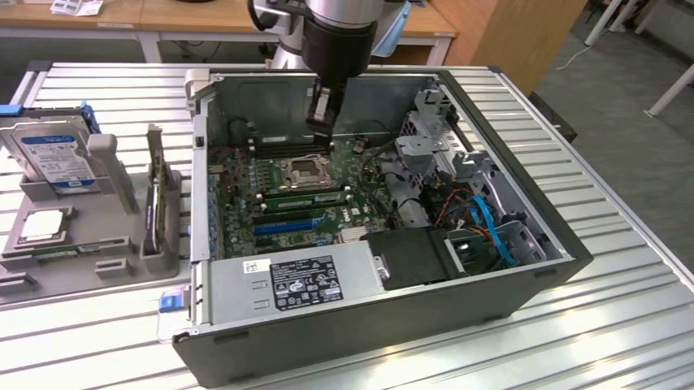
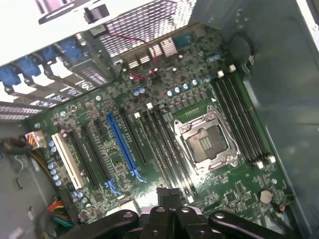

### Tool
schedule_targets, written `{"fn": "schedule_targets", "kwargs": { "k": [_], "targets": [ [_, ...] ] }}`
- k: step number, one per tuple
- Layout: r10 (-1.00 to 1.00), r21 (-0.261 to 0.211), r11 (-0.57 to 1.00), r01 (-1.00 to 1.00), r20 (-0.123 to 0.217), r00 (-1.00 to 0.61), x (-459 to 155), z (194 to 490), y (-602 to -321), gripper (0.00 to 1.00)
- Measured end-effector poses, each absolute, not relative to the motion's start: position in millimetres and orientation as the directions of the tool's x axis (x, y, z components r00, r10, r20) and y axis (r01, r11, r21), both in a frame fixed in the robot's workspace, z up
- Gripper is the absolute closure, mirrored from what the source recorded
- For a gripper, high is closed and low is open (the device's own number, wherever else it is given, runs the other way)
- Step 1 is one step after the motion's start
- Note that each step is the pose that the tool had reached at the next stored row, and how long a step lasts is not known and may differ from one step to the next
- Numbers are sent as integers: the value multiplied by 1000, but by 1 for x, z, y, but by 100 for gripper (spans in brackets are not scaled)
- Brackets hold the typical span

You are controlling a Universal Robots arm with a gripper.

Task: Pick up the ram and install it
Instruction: 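Press down the ram until it locks into place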

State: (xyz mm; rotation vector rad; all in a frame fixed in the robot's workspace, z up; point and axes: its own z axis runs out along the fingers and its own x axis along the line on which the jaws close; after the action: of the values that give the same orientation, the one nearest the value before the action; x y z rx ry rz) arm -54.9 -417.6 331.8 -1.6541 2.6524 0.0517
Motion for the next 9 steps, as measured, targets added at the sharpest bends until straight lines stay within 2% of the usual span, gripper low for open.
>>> {"fn": "schedule_targets", "kwargs": {
  "k": [9],
  "targets": [
    [-838, 20, 545, -838, -30, -545, -55, 332, -418, 90]
  ]
}}
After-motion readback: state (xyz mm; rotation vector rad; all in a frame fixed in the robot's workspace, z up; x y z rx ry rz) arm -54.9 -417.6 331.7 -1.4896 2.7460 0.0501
